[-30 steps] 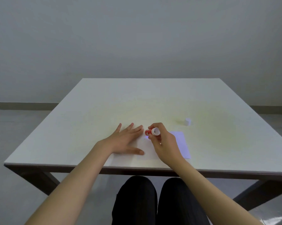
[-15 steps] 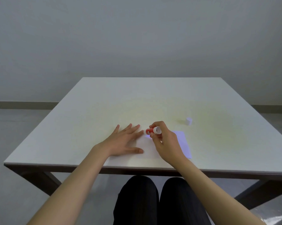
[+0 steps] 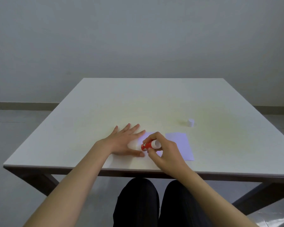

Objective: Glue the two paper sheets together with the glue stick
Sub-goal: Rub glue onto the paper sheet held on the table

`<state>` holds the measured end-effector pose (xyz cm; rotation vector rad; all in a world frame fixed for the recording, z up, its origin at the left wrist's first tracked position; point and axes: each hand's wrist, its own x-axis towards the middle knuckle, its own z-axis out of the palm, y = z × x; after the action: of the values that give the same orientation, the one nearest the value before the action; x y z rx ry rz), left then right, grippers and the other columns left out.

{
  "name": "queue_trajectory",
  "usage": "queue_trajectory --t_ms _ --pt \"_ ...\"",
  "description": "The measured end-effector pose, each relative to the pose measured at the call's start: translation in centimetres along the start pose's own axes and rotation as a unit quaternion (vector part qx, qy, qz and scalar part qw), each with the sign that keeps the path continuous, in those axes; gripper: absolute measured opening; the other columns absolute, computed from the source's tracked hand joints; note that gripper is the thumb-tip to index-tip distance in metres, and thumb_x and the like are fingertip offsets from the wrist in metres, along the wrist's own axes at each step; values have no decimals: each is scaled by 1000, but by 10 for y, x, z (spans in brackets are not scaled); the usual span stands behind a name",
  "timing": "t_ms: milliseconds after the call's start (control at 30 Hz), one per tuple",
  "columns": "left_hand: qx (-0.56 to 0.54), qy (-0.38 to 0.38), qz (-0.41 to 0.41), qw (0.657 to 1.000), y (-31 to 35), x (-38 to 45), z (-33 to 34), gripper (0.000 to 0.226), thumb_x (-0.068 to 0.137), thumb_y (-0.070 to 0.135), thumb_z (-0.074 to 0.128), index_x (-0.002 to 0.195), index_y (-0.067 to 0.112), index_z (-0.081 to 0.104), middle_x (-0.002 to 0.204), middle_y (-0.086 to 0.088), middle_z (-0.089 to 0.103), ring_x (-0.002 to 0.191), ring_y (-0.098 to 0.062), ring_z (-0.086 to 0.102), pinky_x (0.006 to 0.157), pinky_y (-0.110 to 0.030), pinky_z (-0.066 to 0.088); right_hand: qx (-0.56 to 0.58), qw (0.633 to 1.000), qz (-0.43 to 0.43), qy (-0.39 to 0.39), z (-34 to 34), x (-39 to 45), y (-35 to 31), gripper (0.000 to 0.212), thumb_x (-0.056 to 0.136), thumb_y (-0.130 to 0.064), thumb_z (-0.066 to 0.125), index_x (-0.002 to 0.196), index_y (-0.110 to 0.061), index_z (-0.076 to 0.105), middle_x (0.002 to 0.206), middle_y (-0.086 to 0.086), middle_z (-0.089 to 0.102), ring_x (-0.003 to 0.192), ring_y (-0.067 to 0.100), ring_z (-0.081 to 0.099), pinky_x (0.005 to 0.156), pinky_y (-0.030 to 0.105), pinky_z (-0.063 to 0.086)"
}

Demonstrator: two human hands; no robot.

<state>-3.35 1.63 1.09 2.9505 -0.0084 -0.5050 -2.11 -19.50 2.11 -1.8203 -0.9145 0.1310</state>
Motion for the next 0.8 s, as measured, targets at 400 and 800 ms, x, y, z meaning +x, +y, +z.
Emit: queue_trajectory --t_ms 400,800 --pt "-44 11 1 999 1 -1 5 97 68 81 45 144 50 -6 157 16 -21 143 -15 -26 114 -51 -17 -6 998 45 33 -14 11 10 24 78 1 58 88 -20 59 90 -14 71 87 1 65 74 11 48" --pt "-55 15 -7 998 2 -2 8 100 66 81 46 144 49 -7 156 17 -22 141 -16 -30 113 -51 -21 48 981 159 99 -30 27 20 18 77 -15 67 82 -31 60 83 -13 73 70 11 69 73 41 58"
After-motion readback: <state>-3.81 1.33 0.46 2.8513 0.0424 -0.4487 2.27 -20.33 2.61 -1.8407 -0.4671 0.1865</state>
